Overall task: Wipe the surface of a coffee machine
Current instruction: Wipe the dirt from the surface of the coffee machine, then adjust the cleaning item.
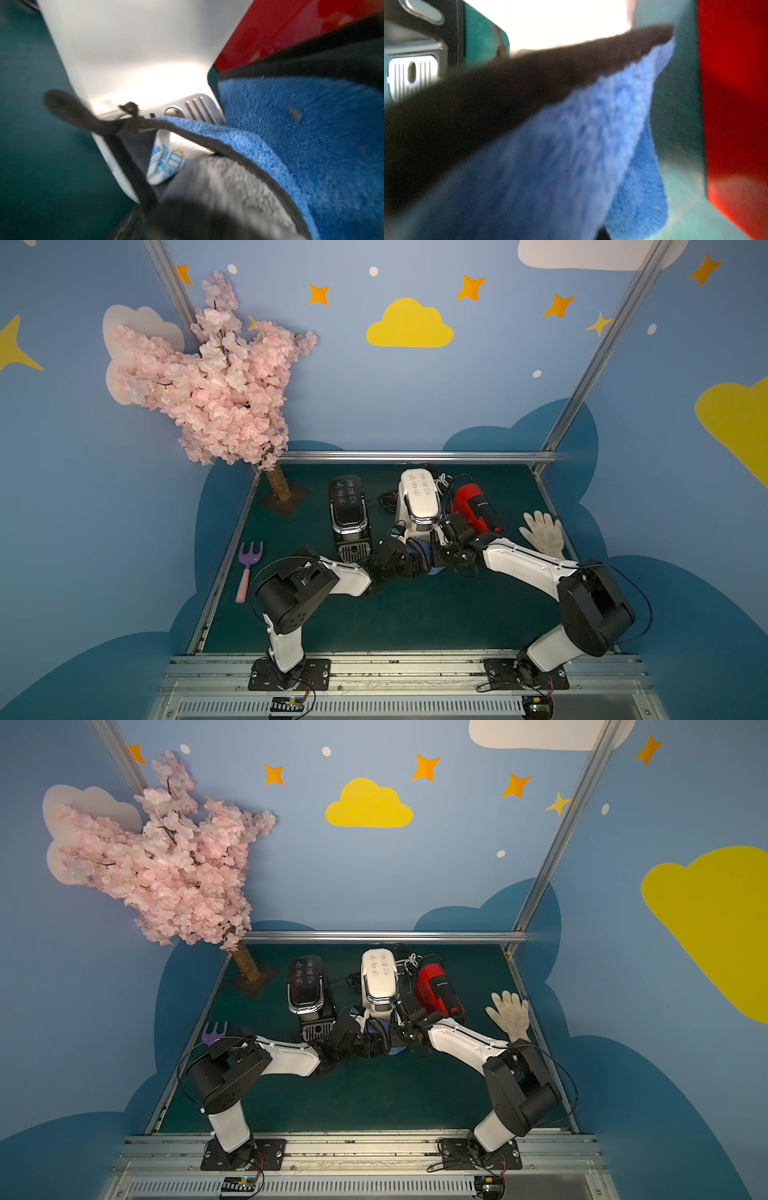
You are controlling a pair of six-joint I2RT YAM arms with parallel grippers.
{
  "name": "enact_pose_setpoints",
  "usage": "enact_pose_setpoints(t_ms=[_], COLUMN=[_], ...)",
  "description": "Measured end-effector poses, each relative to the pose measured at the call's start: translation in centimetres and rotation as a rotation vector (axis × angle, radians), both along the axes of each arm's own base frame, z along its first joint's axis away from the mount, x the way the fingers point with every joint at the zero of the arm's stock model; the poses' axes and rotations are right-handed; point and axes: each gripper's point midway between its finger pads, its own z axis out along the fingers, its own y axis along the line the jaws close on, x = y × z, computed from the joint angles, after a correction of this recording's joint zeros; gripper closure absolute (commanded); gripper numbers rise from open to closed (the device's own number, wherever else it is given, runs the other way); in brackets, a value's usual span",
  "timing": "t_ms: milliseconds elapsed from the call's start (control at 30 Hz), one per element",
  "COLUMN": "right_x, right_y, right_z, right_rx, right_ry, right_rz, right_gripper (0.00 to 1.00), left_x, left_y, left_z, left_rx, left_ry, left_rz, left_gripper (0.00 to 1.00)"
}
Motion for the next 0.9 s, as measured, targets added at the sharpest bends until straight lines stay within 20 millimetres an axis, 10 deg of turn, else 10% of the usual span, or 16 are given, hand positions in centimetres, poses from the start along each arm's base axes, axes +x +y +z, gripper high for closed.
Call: enact_pose_setpoints(t_ms=[900], right_x=[-1.7], right_y=[-4.9], right_z=[16.0], right_rx=[0.231], right_ry=[-0.484], right_rz=[-0.02], right_gripper=[1.0], left_x=[-4.4], left_y=[4.4], left_z=[14.2], left_rx=[-0.097], left_ry=[-0.199], left_rz=[-0.108], left_gripper=[0.15])
